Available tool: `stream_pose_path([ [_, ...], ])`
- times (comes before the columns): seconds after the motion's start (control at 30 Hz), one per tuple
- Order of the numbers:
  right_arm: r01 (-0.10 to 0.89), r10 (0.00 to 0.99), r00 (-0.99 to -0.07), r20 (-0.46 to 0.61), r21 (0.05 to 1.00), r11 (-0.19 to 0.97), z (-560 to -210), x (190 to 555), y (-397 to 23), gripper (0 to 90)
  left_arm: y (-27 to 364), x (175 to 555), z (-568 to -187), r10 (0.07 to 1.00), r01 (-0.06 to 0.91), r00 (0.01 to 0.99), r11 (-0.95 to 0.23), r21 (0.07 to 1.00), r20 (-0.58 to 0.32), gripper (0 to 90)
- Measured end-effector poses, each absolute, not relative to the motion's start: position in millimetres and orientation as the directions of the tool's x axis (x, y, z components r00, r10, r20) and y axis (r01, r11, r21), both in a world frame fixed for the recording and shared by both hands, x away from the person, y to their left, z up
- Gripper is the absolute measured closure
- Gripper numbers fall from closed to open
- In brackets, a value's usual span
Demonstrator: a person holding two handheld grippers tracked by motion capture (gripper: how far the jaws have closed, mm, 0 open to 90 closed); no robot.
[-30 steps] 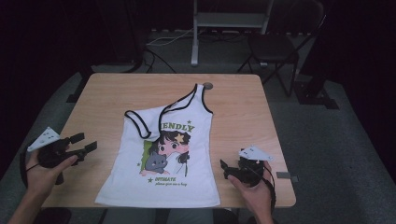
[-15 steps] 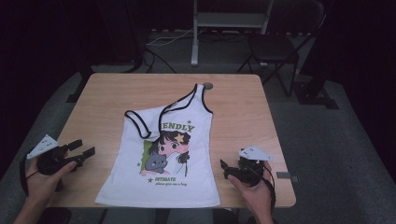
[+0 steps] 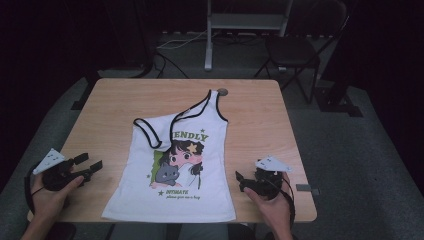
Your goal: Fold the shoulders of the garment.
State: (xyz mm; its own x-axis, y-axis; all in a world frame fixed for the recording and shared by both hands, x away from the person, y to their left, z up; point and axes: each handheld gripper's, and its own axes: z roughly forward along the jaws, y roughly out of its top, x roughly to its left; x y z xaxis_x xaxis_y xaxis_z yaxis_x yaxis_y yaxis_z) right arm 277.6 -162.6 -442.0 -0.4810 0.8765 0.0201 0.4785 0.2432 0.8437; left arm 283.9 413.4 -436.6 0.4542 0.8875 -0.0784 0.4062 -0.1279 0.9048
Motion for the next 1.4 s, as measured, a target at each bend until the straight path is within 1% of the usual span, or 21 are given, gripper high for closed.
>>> stream_pose_path([
  [0.2,0.478,0.874,-0.486,0.023,0.844,0.243,-442,278,-163,12.2,413,283,-437,0.886,0.407,0.458,-0.135,0.903,-0.074,29.7],
  [0.33,0.478,0.881,-0.473,-0.005,0.839,0.261,-440,280,-164,12.2,414,282,-437,0.885,0.410,0.457,-0.122,0.904,-0.088,29.7],
  [0.47,0.456,0.887,-0.461,-0.007,0.856,0.244,-427,288,-166,12.2,414,283,-437,0.886,0.413,0.455,-0.125,0.902,-0.086,29.7],
  [0.57,0.449,0.889,-0.457,-0.030,0.855,0.260,-416,300,-163,12.2,414,282,-437,0.888,0.412,0.450,-0.117,0.904,-0.091,29.7],
  [0.73,0.448,0.885,-0.462,-0.064,0.844,0.295,-395,329,-158,12.2,414,283,-437,0.888,0.418,0.452,-0.125,0.900,-0.087,29.7],
  [0.97,0.432,0.877,-0.469,-0.103,0.839,0.330,-365,380,-146,12.3,414,283,-437,0.885,0.419,0.457,-0.126,0.899,-0.089,29.7],
  [1.0,0.430,0.875,-0.468,-0.125,0.832,0.350,-361,390,-143,12.3,414,283,-437,0.885,0.417,0.459,-0.130,0.899,-0.085,29.7],
  [1.17,0.442,0.865,-0.479,-0.149,0.810,0.385,-351,424,-130,12.3,413,282,-437,0.884,0.412,0.461,-0.133,0.901,-0.081,29.7],
  [1.23,0.446,0.861,-0.487,-0.150,0.804,0.393,-348,439,-124,12.3,413,282,-437,0.884,0.413,0.460,-0.130,0.901,-0.084,29.7],
  [1.27,0.446,0.861,-0.487,-0.150,0.804,0.393,-348,439,-124,12.3,413,282,-437,0.884,0.413,0.460,-0.130,0.901,-0.084,29.7],
  [1.4,0.451,0.854,-0.501,-0.141,0.799,0.397,-343,471,-114,12.3,414,282,-437,0.885,0.414,0.457,-0.127,0.902,-0.085,29.7],
])
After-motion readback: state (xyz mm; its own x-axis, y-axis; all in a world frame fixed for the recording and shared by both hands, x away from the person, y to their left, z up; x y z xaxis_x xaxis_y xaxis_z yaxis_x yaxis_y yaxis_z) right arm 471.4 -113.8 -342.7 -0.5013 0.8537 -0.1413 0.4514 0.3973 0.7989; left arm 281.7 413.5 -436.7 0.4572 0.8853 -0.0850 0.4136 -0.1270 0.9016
